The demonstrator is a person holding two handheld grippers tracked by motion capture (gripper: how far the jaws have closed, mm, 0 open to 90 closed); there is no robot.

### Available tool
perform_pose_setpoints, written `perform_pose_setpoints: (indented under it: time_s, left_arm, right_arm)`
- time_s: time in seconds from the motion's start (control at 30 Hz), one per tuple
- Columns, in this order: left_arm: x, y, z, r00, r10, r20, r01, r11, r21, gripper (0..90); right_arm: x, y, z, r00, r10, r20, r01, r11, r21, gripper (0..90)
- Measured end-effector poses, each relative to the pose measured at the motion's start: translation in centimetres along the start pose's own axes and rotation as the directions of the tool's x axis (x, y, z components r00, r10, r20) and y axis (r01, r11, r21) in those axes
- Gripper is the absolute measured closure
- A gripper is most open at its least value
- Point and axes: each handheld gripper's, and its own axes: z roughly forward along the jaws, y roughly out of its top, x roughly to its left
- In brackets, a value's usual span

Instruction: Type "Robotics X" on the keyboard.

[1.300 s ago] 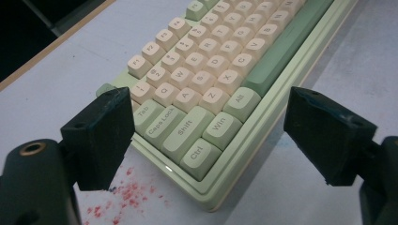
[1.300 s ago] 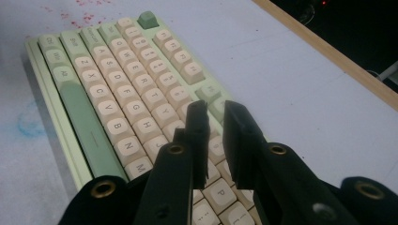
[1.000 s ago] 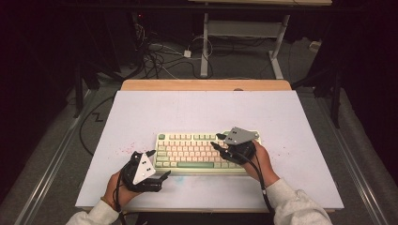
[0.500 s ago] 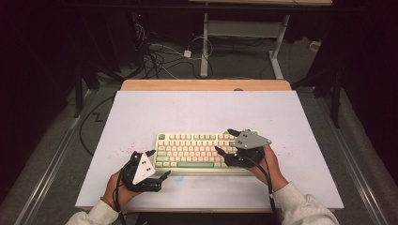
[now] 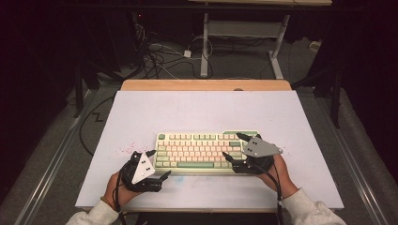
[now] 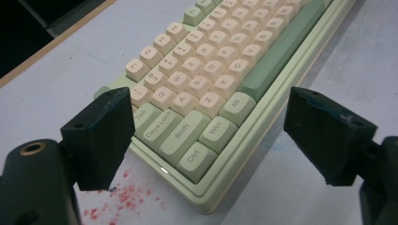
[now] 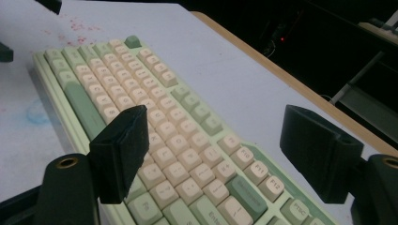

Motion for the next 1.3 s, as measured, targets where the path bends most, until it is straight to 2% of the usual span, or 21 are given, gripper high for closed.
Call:
perform_pose_setpoints:
  time_s: [0.1,0.5,0.8,0.97,1.1,1.13,1.2,1.27,1.3]
  left_arm:
    - [0.0,0.0,0.0,1.0000,-0.002,-0.001,0.002,1.0000,0.000,16.1]
    - [0.2,0.2,-0.1,0.9998,-0.018,0.000,0.018,0.9998,-0.005,16.2]
    - [0.5,0.4,-0.2,0.9989,-0.046,-0.006,0.046,0.9989,-0.009,16.6]
    - [0.7,0.5,-0.3,0.9981,-0.062,-0.003,0.062,0.9979,-0.019,17.5]
    - [0.9,0.6,-0.3,0.9974,-0.071,0.010,0.072,0.9971,-0.025,22.2]
    - [0.9,0.7,-0.3,0.9973,-0.071,0.016,0.072,0.9971,-0.027,26.0]
    - [1.0,0.8,-0.3,0.9957,-0.072,0.057,0.074,0.9968,-0.031,34.6]
    - [1.0,0.9,-0.3,0.9955,-0.072,0.061,0.074,0.9969,-0.028,41.0]
    - [1.0,0.9,-0.3,0.9944,-0.071,0.078,0.073,0.9969,-0.030,47.0]
  right_arm:
    - [-0.1,-0.6,-0.7,0.9999,0.014,0.005,-0.014,1.000,-0.002,23.8]
    - [-0.5,-2.4,-3.0,0.9987,0.020,0.046,-0.018,0.999,-0.036,23.8]
    - [-0.6,-3.8,-4.0,0.9979,0.009,0.065,-0.008,1.000,-0.015,23.7]
    - [-0.6,-4.4,-4.7,0.9969,0.022,0.075,-0.021,1.000,-0.018,23.5]
    - [-0.4,-4.8,-5.2,0.9968,0.025,0.076,-0.023,1.000,-0.016,23.1]
    - [-0.4,-4.9,-5.3,0.9965,0.024,0.080,-0.023,1.000,-0.014,23.1]
    - [-0.3,-5.1,-5.5,0.9967,0.027,0.077,-0.026,1.000,-0.012,23.1]
    - [-0.2,-5.3,-5.6,0.9967,0.026,0.077,-0.025,1.000,-0.008,22.9]
    - [-0.2,-5.3,-5.7,0.9967,0.026,0.077,-0.025,1.000,-0.006,22.9]
